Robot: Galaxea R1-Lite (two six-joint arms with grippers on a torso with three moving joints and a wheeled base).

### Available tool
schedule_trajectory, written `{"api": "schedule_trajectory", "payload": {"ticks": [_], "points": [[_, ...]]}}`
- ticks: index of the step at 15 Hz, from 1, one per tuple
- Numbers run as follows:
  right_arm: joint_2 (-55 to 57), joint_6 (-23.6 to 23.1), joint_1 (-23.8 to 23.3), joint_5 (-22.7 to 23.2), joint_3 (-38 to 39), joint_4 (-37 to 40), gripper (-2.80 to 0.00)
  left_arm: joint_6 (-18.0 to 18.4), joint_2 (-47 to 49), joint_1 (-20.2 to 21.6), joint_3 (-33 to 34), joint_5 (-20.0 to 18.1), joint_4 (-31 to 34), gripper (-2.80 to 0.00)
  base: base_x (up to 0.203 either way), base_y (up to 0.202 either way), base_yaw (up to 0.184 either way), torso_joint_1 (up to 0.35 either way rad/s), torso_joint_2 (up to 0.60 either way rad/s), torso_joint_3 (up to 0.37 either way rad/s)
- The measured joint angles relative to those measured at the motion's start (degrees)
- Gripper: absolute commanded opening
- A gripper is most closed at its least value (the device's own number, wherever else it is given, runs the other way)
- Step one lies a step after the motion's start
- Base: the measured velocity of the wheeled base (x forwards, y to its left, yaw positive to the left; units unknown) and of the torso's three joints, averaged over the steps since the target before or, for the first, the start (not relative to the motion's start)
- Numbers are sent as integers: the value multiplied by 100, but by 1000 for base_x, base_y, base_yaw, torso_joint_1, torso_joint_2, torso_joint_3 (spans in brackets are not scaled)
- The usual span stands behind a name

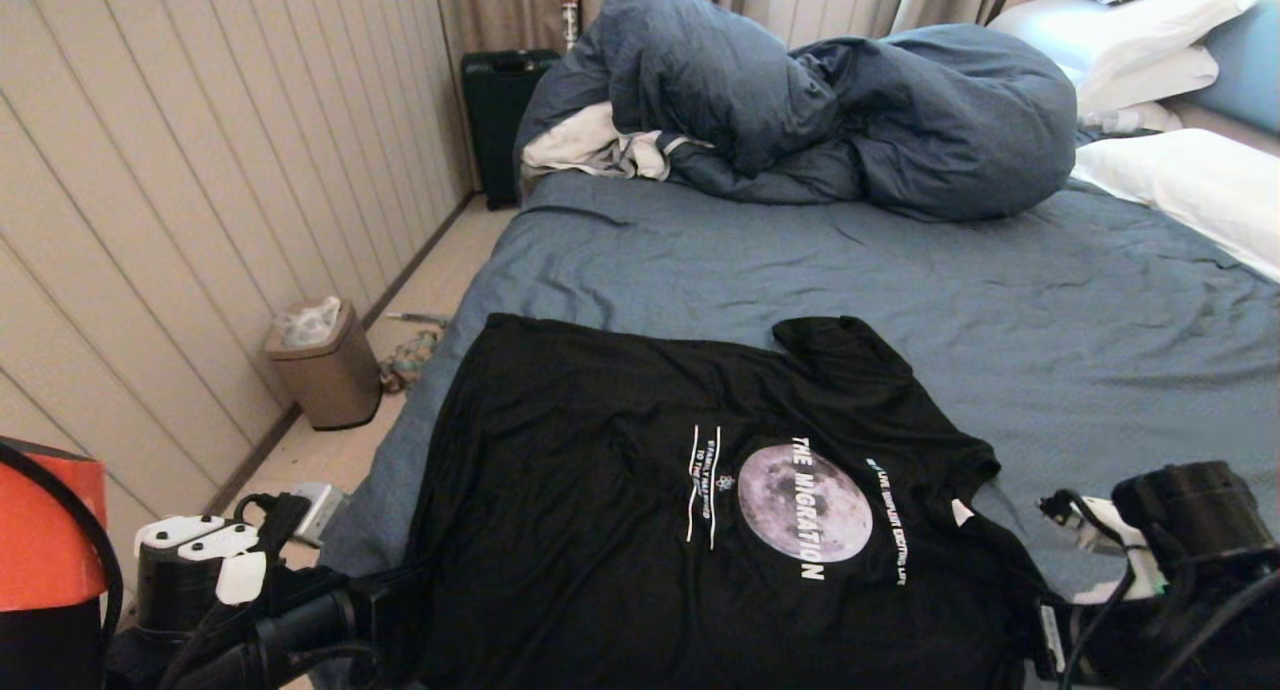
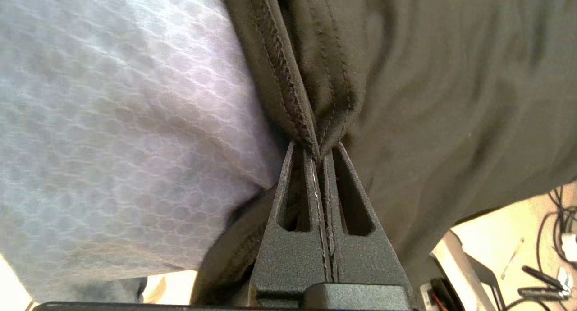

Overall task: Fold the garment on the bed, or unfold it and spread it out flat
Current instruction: Fold the black T-shirt

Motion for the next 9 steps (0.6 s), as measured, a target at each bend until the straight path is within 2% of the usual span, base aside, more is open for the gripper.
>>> {"api": "schedule_trajectory", "payload": {"ticks": [5, 8, 9], "points": [[-483, 33, -601, 153, -215, 34, -280, 32, -156, 311, 5, 2, -2, -280, 0, 0, 0, 0, 0, 0], [-602, 40, -1165, 994, -316, 33, -280, 32, -226, 457, -16, -1, -4, -280, 0, 0, 0, 0, 0, 0], [-608, 44, -1299, 1144, -374, 39, -280, 32, -248, 526, -30, -6, -4, -280, 0, 0, 0, 0, 0, 0]]}}
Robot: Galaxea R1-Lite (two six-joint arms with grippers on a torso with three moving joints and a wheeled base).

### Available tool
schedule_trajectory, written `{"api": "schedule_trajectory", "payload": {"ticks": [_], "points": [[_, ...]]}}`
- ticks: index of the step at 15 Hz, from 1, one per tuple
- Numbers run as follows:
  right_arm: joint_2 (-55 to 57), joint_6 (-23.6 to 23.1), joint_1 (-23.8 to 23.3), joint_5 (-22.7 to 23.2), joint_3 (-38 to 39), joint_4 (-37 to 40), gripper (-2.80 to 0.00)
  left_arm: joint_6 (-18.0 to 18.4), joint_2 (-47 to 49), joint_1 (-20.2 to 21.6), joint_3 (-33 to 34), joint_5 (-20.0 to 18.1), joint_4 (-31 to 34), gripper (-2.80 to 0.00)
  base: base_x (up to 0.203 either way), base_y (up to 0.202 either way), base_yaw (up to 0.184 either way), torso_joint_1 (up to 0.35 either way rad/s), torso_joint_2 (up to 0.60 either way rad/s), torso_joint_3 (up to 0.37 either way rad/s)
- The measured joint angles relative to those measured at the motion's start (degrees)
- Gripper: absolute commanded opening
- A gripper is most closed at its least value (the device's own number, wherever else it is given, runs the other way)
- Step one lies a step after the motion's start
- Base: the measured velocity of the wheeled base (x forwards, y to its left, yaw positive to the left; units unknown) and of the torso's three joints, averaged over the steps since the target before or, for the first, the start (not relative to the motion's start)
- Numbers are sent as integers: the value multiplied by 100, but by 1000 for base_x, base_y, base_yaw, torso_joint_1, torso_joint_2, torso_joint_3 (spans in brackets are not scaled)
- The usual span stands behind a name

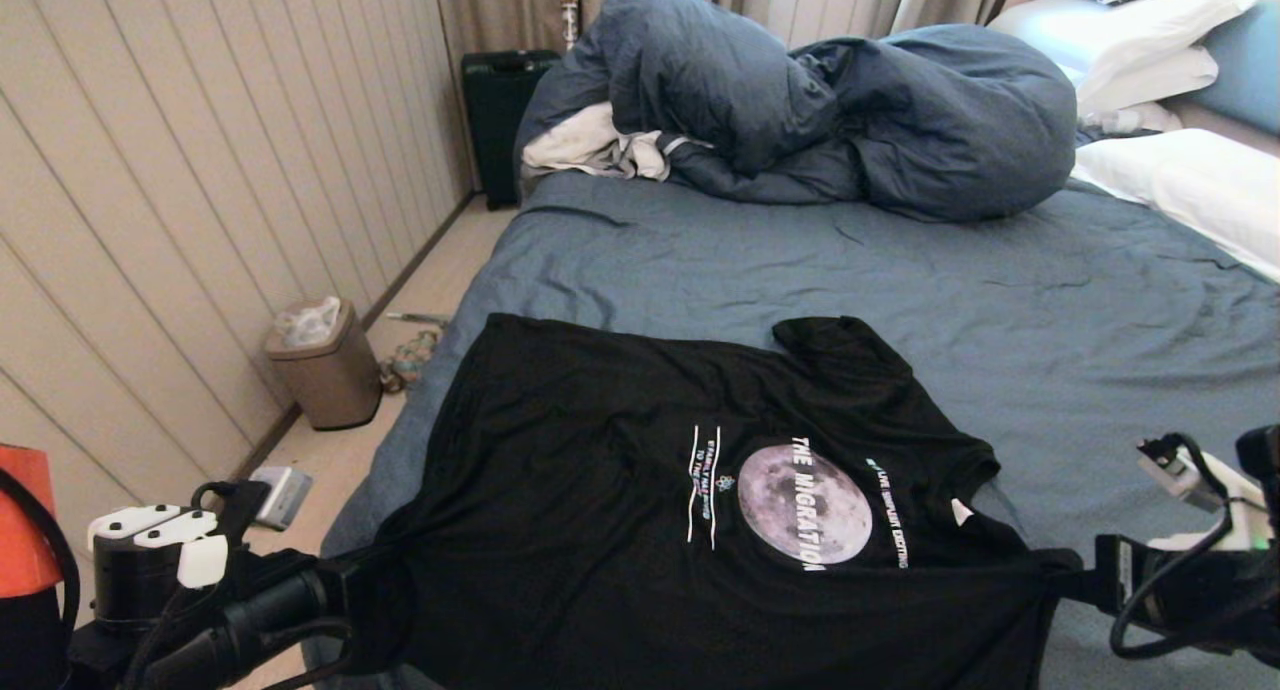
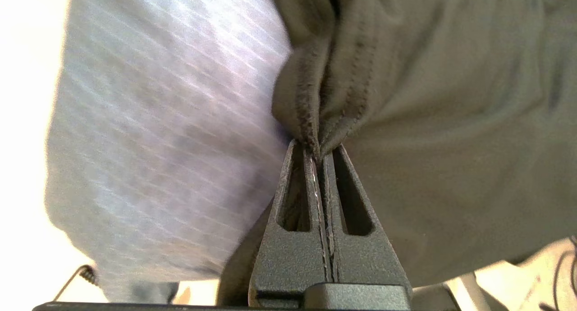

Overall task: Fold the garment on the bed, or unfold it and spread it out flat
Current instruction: Fold the black T-shirt

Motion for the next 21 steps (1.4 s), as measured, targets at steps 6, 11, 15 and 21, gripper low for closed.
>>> {"api": "schedule_trajectory", "payload": {"ticks": [6, 11, 15, 21], "points": [[8, 167, -93, 90, -338, 25, -280, -14, -300, 196, -355, -9, 9, -280, 0, 0, 0, 0, 0, 0], [23, 308, 3, 93, -524, 62, -280, -13, -1159, 184, -859, -30, 1441, -280, 0, 0, 0, 0, 0, 0], [0, 293, 6, 93, -505, 63, -280, 12, -1781, 123, -1151, -38, 2683, -280, 0, 0, 0, 0, 0, 0], [379, 129, -60, 44, -507, 27, -280, 522, -1586, 107, -745, -80, 2677, -280, 0, 0, 0, 0, 0, 0]]}}
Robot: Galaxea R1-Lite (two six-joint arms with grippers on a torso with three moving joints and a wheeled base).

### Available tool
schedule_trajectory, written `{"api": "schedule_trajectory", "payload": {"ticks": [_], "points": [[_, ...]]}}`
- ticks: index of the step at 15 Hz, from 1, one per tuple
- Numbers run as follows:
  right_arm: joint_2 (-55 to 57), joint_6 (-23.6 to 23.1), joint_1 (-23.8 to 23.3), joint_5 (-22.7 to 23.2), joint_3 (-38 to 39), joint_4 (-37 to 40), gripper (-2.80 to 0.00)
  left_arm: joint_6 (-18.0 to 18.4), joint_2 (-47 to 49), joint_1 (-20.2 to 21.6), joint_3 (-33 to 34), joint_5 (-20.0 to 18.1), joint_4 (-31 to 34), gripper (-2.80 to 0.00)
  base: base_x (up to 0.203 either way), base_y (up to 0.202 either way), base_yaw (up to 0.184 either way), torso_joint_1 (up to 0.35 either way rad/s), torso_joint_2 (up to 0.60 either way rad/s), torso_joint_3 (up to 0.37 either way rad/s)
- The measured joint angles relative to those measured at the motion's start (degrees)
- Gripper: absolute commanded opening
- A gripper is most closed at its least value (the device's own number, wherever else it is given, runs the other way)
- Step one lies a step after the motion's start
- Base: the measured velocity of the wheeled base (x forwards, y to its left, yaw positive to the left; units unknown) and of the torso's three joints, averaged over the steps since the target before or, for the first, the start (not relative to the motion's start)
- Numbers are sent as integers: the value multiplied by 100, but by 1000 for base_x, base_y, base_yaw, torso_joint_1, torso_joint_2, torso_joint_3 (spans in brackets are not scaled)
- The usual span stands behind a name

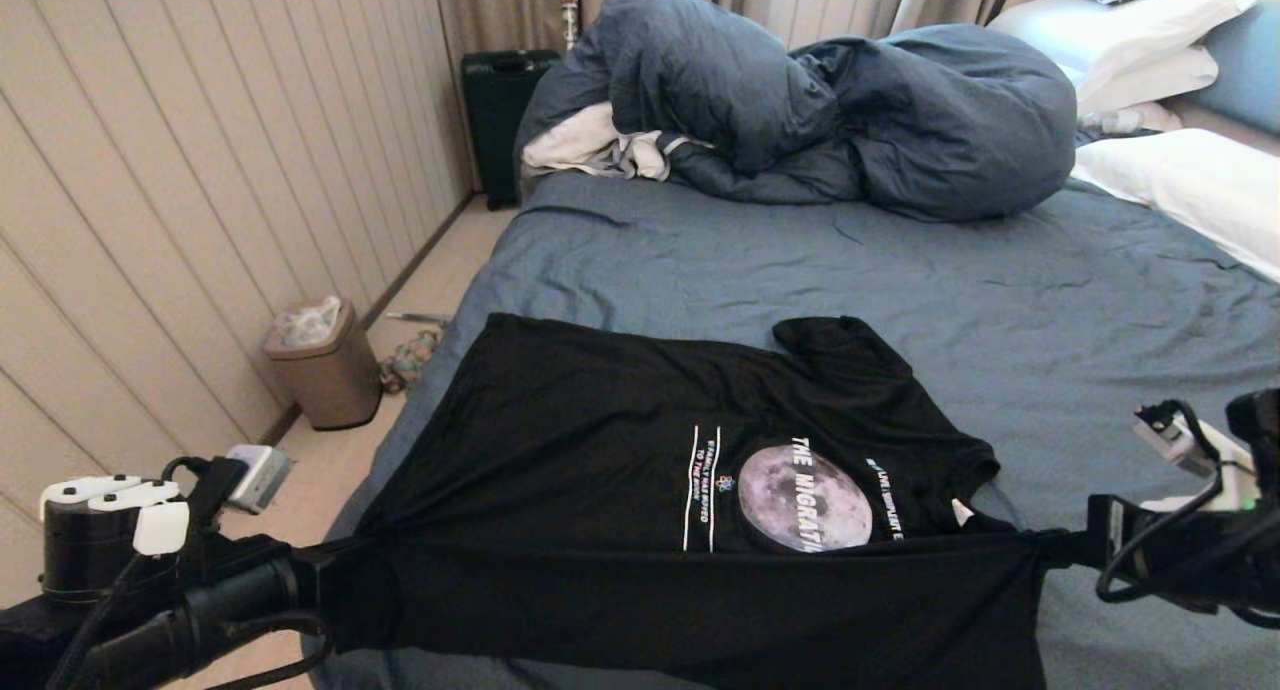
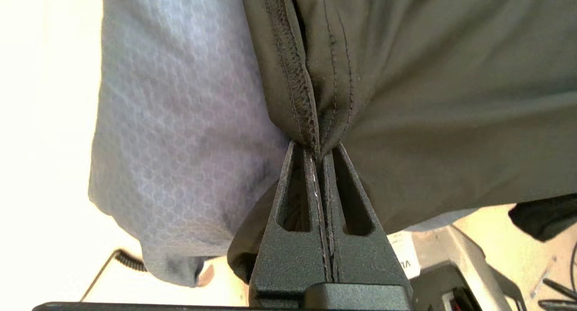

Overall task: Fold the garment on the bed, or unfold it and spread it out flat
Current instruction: Fold the black T-shirt

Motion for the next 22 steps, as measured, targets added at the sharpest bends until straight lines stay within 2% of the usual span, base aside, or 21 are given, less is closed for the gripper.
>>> {"api": "schedule_trajectory", "payload": {"ticks": [3, 6, 8, 10, 13, 18, 19, 22], "points": [[306, 20, -22, -1, -435, 31, -280, -75, 157, 6, -469, 43, 63, -280, 0, 0, 0, 0, 0, 0], [603, 72, 55, -12, -989, 156, -280, -158, 342, 17, -1141, 61, 451, -280, 0, 0, 0, 0, 0, 0], [907, 144, 102, -46, -1471, 317, -280, -339, 519, 28, -1630, 69, 691, -280, 0, 0, 0, 0, 0, 0], [1234, 272, 150, -200, -1949, 365, -280, -408, 637, 34, -2111, 69, 1016, -280, 0, 0, 0, 0, 0, 0], [1719, 397, 478, -676, -2529, 382, -280, -520, 753, 39, -2861, 72, 1654, -280, 0, 0, 0, 0, 0, 0], [2324, 544, 859, -869, -2990, 351, -280, -552, 1226, 89, -3238, 72, 1770, -280, 0, 0, 0, 0, 0, 0], [2376, 545, 874, -869, -3007, 349, 0, -551, 1280, 102, -3265, 86, 1770, 0, 0, 0, 0, 0, 0, 0], [2436, 516, 887, -872, -3027, 333, 0, -647, 1361, 127, -3338, 295, 1764, 0, 0, 0, 0, 0, 0, 0]]}}
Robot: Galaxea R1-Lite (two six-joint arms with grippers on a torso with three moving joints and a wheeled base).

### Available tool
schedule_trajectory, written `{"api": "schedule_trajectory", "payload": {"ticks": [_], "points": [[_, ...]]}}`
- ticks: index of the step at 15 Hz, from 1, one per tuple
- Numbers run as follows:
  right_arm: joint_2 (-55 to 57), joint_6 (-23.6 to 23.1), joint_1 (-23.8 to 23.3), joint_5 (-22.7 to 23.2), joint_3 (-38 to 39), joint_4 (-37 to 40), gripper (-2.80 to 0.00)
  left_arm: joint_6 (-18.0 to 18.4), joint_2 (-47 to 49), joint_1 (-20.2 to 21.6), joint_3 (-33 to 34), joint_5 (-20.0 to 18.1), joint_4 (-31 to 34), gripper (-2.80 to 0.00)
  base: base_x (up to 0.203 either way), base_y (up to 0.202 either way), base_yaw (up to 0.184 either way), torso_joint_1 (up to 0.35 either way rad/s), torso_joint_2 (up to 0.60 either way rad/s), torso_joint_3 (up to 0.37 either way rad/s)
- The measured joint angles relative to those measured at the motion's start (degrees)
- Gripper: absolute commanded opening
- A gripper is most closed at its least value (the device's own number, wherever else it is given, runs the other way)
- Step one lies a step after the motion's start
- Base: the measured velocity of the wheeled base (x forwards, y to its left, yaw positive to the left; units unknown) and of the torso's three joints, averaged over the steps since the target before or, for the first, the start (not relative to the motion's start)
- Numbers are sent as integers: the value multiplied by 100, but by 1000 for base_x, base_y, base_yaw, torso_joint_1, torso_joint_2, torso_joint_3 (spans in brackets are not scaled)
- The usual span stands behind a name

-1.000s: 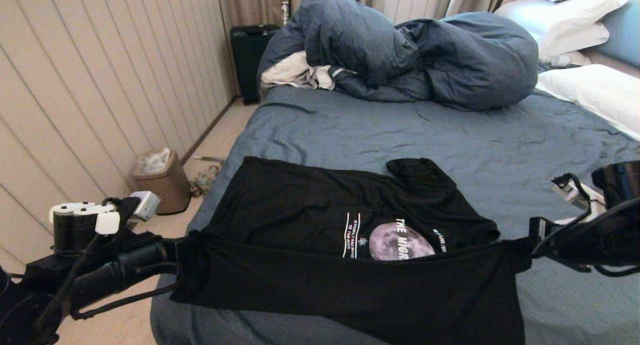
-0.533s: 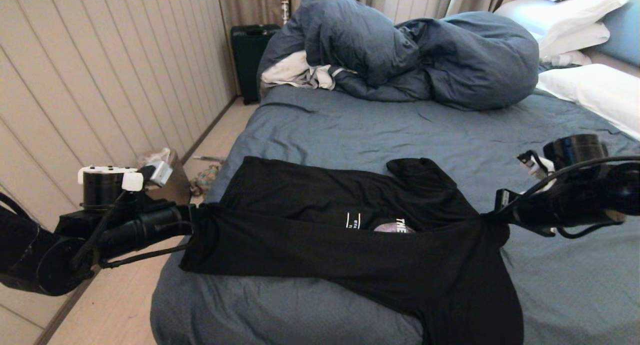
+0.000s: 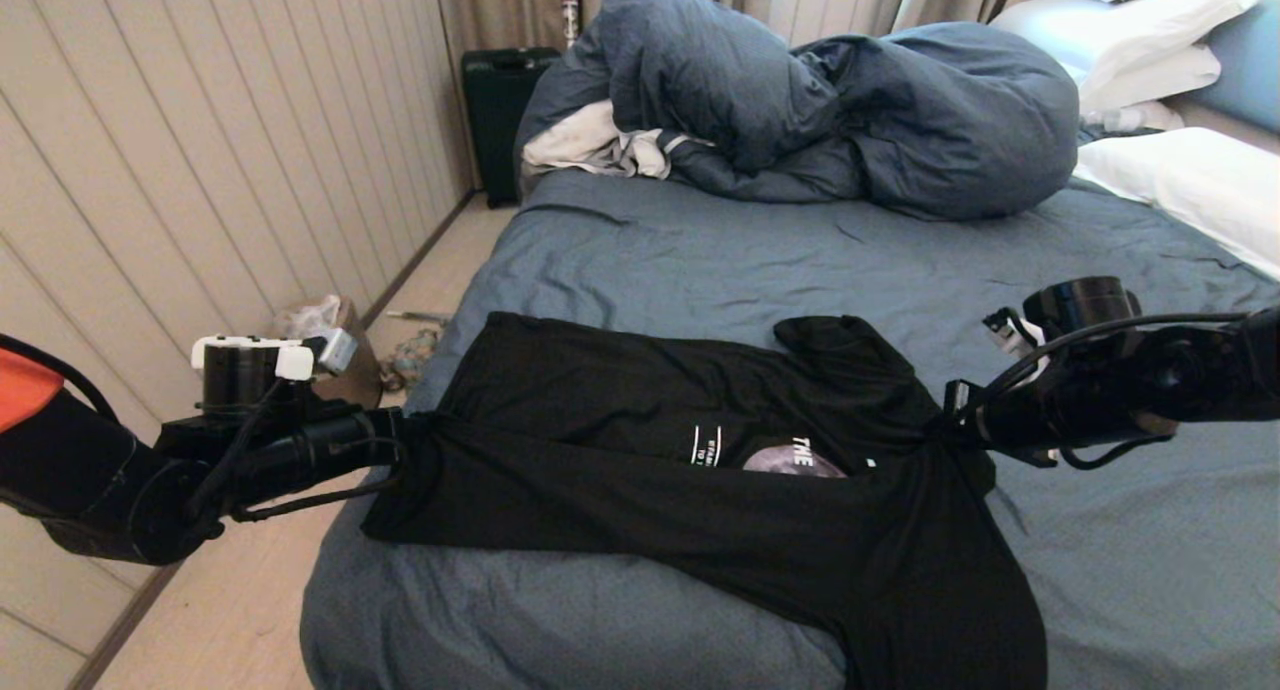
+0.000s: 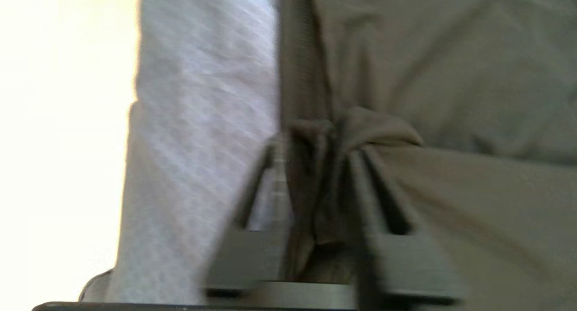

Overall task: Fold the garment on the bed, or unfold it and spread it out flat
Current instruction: Fold the black T-shirt

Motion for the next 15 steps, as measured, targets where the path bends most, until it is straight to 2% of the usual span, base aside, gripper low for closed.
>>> {"api": "schedule_trajectory", "payload": {"ticks": [2, 9, 14, 15], "points": [[-24, 0, -22, 0, 64, 11, 0, -146, -47, 11, 22, 28, -41, 0, 0, 0, 0, 0, 0, 0], [-889, -55, -203, 36, 752, 33, 0, -119, -667, 286, 1034, 21, -497, 0, 0, 0, 0, 0, 0, 0], [-1350, -347, -557, 65, 1338, 2, 0, -78, -791, 433, 1607, -38, -947, 0, 0, 0, 0, 0, 0, 0], [-1408, -368, -582, 94, 1434, -4, -280, -78, -797, 439, 1660, -44, -965, 0, 0, 0, 0, 0, 0, 0]]}}
